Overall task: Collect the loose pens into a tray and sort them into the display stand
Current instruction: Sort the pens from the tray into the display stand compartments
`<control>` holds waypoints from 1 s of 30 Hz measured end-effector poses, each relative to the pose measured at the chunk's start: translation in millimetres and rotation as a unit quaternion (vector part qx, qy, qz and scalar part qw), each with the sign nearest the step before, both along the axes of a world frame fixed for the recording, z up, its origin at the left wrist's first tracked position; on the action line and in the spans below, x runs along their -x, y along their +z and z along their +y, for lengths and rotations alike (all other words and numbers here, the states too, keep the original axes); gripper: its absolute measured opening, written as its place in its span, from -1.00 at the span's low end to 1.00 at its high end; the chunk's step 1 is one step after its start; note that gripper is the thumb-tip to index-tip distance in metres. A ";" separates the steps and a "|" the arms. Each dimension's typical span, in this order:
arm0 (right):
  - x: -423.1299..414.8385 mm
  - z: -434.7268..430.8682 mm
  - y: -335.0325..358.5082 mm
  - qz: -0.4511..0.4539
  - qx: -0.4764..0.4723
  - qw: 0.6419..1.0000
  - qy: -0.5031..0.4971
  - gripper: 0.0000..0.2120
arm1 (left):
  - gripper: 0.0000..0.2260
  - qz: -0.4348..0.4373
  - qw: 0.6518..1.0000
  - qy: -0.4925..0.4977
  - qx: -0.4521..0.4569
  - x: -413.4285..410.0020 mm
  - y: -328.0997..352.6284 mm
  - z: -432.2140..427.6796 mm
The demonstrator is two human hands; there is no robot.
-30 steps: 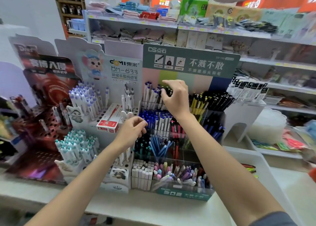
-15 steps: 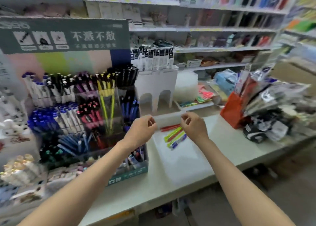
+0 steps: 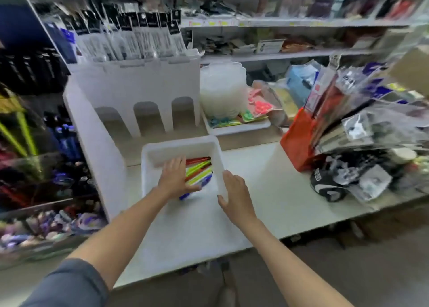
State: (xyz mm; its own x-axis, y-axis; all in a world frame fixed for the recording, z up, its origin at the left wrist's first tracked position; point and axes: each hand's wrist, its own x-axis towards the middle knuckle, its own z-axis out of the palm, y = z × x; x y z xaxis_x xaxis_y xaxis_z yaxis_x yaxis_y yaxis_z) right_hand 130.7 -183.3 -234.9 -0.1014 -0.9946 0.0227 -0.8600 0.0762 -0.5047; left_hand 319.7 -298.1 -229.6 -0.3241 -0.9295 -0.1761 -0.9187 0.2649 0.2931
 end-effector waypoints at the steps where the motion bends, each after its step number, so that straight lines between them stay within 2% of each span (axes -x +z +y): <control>1: 1.8 2.7 -4.3 -0.007 0.005 1.000 -0.001 -0.38 | 0.07 -0.031 0.999 -0.013 -0.007 -0.2 -9.6 -6.5; 4: 3.8 6.7 -6.0 -0.033 0.009 0.999 -0.010 -0.39 | 0.04 -0.078 0.997 -0.028 -0.003 -0.2 -28.6 -13.4; 7: 4.6 5.3 -4.5 -0.057 0.002 0.998 -0.013 -0.39 | -0.22 -0.068 0.997 -0.025 0.037 5.2 -34.5 -19.3; 11: 6.3 5.3 -6.3 -0.074 -0.008 0.997 -0.008 -0.39 | -0.49 -0.039 0.999 -0.010 0.014 9.6 -35.5 -23.2; 17: 5.6 6.0 -6.9 -0.085 -0.014 0.996 -0.011 -0.38 | -0.59 0.006 0.999 0.037 0.000 4.4 -41.5 -12.8; 22: 3.9 5.3 -7.0 -0.075 -0.015 0.997 -0.012 -0.37 | -0.67 -0.084 0.996 0.014 -0.016 12.7 -29.9 -7.5; 24: 3.9 4.6 -7.6 -0.070 -0.013 0.997 -0.011 -0.37 | -0.71 -0.092 0.995 0.012 -0.027 12.0 -26.0 -6.1; 28: 3.3 4.9 -4.7 -0.039 -0.017 0.999 -0.004 -0.36 | -0.81 -0.013 0.996 0.044 -0.080 0.6 -15.8 -6.9; 30: 1.0 4.2 1.7 -0.032 0.012 0.999 -0.015 -0.39 | -0.88 0.125 0.975 0.106 -0.149 -2.1 -3.2 0.1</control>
State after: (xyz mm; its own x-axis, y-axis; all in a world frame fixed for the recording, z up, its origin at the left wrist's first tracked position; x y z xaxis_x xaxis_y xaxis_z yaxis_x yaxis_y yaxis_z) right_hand 129.8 -179.1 -233.2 -0.1334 -0.9903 0.0393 -0.8235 0.0887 -0.5604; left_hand 321.8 -298.0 -232.9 -0.1980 -0.9002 -0.3878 -0.8332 -0.0538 0.5503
